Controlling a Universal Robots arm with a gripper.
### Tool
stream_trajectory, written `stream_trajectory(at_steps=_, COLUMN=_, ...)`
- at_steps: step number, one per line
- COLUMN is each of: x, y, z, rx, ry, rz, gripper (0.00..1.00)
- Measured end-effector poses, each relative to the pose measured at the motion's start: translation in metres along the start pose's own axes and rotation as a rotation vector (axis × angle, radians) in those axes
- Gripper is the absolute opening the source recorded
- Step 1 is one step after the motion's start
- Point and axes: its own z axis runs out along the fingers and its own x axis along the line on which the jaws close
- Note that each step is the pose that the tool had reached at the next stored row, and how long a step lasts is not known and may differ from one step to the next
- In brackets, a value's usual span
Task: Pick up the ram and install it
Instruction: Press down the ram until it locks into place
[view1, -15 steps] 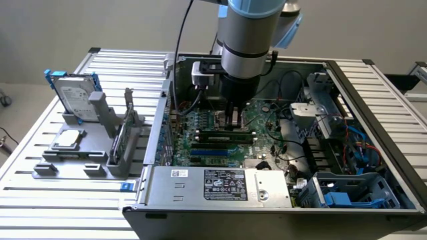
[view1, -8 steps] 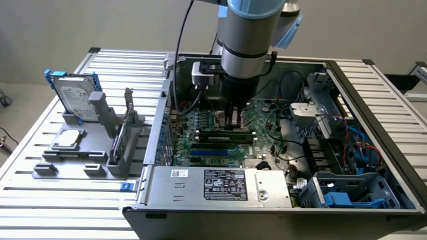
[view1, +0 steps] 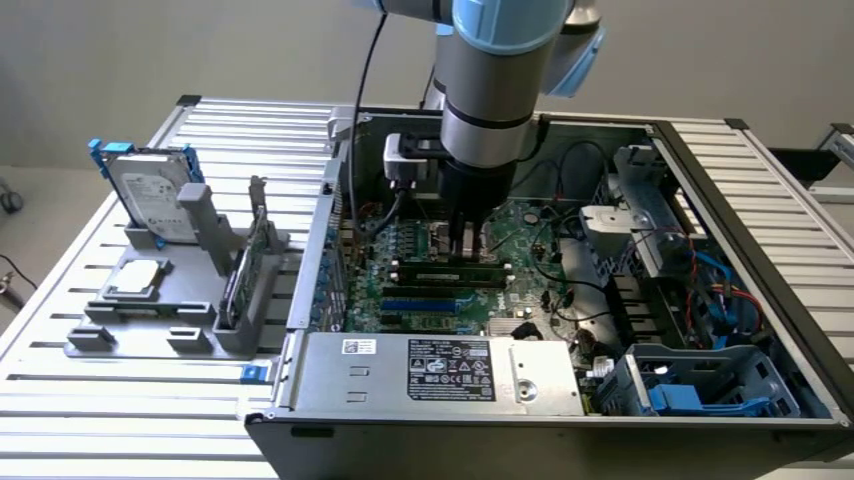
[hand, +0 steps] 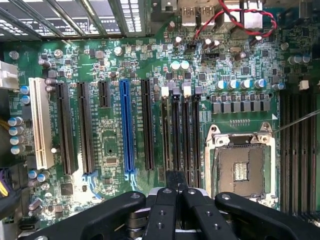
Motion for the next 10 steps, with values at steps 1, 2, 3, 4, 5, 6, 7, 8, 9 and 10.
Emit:
stream_trajectory(at_steps=1, x=-0.0001, y=0.0000, z=0.0006, rx=0.0000, ry=0.0004, rz=0.000, gripper=0.11)
stream_trajectory(at_steps=2, x=-0.0004, y=0.0000, z=0.0011, rx=-0.0001, ry=0.0009, rz=-0.001, gripper=0.11)
stream_trajectory(at_steps=3, x=-0.0008, y=0.0000, z=0.0015, rx=-0.0001, ry=0.0013, rz=-0.001, gripper=0.11)
stream_trajectory(at_steps=4, x=-0.0009, y=0.0000, z=0.0019, rx=-0.0001, ry=0.0016, rz=-0.002, gripper=0.11)
stream_trajectory(at_steps=5, x=-0.0010, y=0.0000, z=0.0024, rx=-0.0001, ry=0.0021, rz=-0.003, gripper=0.11)
stream_trajectory(at_steps=6, x=-0.0010, y=0.0000, z=0.0028, rx=-0.0001, ry=0.0028, rz=-0.004, gripper=0.11)
stream_trajectory(at_steps=7, x=-0.0011, y=0.0000, z=0.0033, rx=-0.0001, ry=0.0035, rz=-0.005, gripper=0.11)
stream_trajectory(at_steps=8, x=-0.0012, y=0.0000, z=0.0039, rx=-0.0001, ry=0.0043, rz=-0.005, gripper=0.11)
stream_trajectory(at_steps=9, x=-0.0013, y=0.0001, z=0.0046, rx=-0.0001, ry=0.0052, rz=-0.006, gripper=0.11)
stream_trajectory(at_steps=10, x=-0.0015, y=0.0000, z=0.0054, rx=0.0000, ry=0.0061, rz=-0.007, gripper=0.11)
